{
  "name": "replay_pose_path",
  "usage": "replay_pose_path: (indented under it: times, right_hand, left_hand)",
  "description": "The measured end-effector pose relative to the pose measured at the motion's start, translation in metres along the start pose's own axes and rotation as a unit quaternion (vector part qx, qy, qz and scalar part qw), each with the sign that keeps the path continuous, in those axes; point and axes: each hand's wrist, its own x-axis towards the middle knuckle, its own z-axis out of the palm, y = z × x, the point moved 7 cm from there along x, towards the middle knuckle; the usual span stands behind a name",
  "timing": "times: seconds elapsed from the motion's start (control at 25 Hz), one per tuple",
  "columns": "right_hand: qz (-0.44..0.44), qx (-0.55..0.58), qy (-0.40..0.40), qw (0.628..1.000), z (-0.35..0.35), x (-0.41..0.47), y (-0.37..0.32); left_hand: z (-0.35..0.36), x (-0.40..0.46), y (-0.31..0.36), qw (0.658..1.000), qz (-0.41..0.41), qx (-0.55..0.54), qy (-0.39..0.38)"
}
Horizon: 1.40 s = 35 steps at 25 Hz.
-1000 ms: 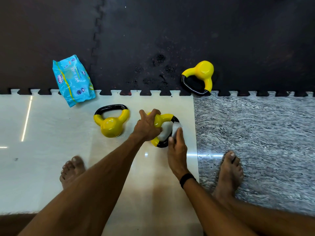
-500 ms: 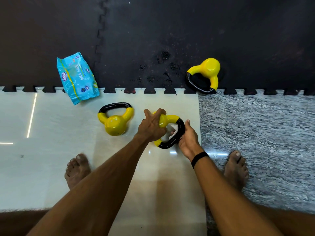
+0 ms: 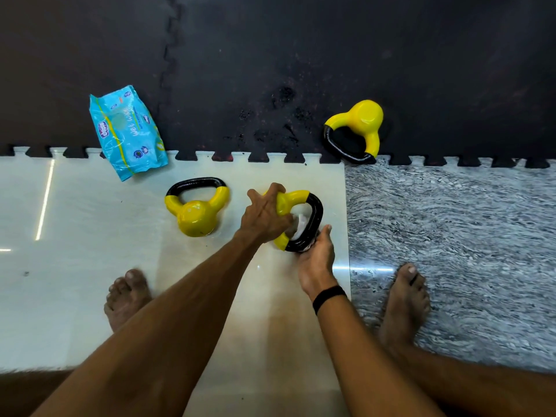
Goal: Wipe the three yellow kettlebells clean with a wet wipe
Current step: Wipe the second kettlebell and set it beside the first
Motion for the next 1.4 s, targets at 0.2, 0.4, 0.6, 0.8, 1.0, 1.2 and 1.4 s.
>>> replay_pose_path:
  times: [0.2, 0.4, 0.6, 0.8, 1.0, 1.2, 1.4]
  right_hand:
    - [-0.012, -0.049, 0.039, 0.998, 0.010, 0.035, -0.051]
    - [-0.078, -0.171, 0.111, 0.976, 0.008, 0.020, -0.059]
    - [-0.219, -0.290, 0.108, 0.925, 0.018, -0.028, -0.018]
    - [-0.286, -0.437, 0.014, 0.852, 0.042, 0.009, -0.053]
    - [-0.368, -0.582, -0.137, 0.712, 0.080, 0.003, -0.057]
    - [-0.399, -0.678, -0.105, 0.608, 0.064, -0.004, -0.032]
    - [-0.300, -0.692, -0.092, 0.650, 0.086, 0.018, -0.074]
  left_hand:
    - [0.001, -0.002, -0.001, 0.999, -0.008, -0.028, 0.014]
    - [0.001, -0.002, 0.003, 1.000, 0.004, 0.016, 0.023]
    - [0.002, 0.002, 0.003, 0.999, 0.009, 0.029, 0.018]
    - [0.006, 0.002, 0.001, 1.000, 0.016, 0.026, 0.004]
    - [0.009, 0.007, 0.003, 0.996, 0.053, 0.068, 0.006]
    - [0.005, 0.003, 0.004, 0.998, 0.044, 0.051, 0.006]
    - [0.009, 0.002, 0.003, 0.999, 0.022, 0.043, -0.010]
